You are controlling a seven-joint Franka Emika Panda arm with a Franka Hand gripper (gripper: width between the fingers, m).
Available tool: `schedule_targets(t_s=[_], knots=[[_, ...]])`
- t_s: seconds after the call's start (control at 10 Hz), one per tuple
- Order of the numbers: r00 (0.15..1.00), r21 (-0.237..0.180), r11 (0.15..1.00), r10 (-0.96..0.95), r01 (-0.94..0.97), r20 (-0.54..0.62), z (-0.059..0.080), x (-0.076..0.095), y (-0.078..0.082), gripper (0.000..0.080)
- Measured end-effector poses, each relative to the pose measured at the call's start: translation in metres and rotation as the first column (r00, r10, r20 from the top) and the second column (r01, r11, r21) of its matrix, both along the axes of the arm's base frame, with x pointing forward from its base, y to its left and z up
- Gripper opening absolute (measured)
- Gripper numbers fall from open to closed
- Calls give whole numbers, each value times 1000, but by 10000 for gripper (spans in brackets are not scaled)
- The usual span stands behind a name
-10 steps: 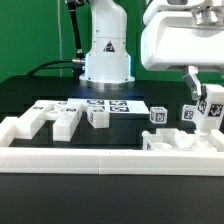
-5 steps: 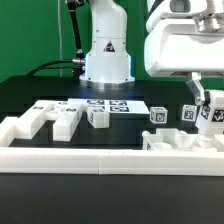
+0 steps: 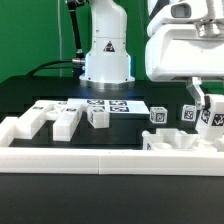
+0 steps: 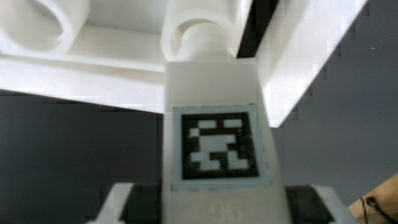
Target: Assemble chair
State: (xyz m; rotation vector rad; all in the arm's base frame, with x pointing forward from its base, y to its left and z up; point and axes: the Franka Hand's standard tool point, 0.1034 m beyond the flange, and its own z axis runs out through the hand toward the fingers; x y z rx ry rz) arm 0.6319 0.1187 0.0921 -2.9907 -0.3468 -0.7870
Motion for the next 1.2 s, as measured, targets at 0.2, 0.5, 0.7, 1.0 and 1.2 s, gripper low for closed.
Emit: schedule_targets(t_s=[0.2,0.5,0.7,1.0,1.2], knots=[[1000,1,1000,0,0,11,0,1,0,291],[1000,1,1000,0,0,21,-6,-3,-1,291],[1000,1,1000,0,0,24,-9,-6,-1,291],[1000,-1,1000,2,-2,26,-9,-5,-2,291],[998,2,1000,4,-4,66,-9,-3,0,291]])
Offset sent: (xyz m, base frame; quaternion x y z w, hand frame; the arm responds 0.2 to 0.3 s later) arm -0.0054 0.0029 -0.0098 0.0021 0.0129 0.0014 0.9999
